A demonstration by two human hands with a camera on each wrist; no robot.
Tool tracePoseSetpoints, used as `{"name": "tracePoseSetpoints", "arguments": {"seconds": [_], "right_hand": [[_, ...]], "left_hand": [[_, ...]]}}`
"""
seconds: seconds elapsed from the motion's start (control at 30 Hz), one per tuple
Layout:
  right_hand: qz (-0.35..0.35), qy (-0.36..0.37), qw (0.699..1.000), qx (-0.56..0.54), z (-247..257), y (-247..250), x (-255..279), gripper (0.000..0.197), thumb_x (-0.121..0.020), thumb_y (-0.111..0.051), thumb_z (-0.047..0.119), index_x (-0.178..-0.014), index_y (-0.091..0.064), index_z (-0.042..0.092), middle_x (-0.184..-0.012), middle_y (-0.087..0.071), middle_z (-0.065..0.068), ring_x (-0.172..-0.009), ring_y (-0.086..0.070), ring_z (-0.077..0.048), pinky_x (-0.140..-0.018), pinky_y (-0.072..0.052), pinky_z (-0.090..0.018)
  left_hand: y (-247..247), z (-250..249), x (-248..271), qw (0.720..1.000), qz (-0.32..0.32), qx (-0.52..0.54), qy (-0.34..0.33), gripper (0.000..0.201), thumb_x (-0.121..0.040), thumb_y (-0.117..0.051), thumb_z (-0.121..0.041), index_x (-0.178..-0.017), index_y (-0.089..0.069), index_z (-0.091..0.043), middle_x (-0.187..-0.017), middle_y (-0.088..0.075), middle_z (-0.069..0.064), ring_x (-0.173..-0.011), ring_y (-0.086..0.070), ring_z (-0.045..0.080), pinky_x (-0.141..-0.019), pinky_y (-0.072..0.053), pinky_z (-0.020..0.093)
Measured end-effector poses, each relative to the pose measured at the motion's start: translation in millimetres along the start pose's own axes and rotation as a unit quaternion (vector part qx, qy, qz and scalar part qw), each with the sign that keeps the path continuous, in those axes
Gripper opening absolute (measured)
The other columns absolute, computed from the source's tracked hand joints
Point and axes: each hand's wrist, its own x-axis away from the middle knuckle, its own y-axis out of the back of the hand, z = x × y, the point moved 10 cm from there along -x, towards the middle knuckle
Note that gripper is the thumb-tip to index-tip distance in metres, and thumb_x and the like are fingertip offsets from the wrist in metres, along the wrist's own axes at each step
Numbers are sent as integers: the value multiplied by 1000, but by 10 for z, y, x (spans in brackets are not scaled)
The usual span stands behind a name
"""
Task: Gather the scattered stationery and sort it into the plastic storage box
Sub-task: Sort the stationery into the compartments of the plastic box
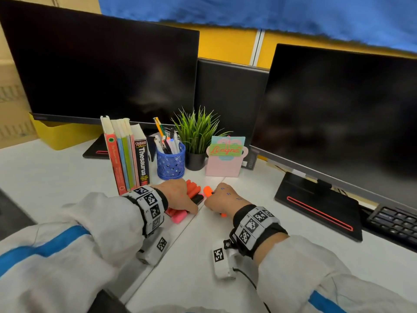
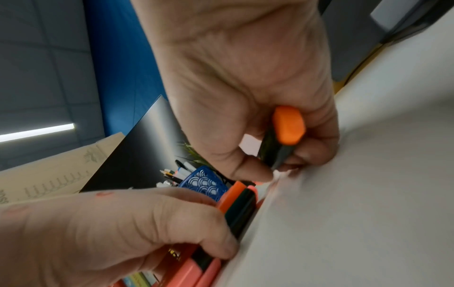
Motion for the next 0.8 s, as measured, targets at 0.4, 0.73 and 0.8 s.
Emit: {"name": "tracePoseSetpoints", "arguments": {"seconds": [0.4, 0.73, 0.8], "right_hand": [[17, 28, 914, -405, -276, 39, 322, 22, -88, -74, 25, -92, -60, 9, -83, -61, -12, -67, -59, -24, -63, -55, -34], [-100, 17, 860, -500, -1242, 1101, 1055, 23, -95, -64, 34, -114, -62, 23, -114, -70, -12, -101, -70, -33, -81, -57, -61], [-166, 8, 863, -476, -1585, 1435, 1266, 16, -94, -63, 36, -109, -64, 28, -113, -69, -10, -100, -70, -32, -79, -59, -59]], "left_hand": [[-131, -344, 180, 929, 26, 368, -20, 42, -74, -81, -13, -111, -65, -2, -98, -75, 19, -84, -75, 32, -76, -63, 45], [-236, -2099, 534, 818, 100, 530, -200, 29, -83, -77, -2, -110, -71, -10, -98, -78, 12, -86, -76, 24, -67, -62, 33], [-306, -2542, 657, 804, 118, 533, -238, 29, -84, -78, -5, -111, -72, -10, -101, -78, 12, -90, -76, 23, -68, -62, 30]]}}
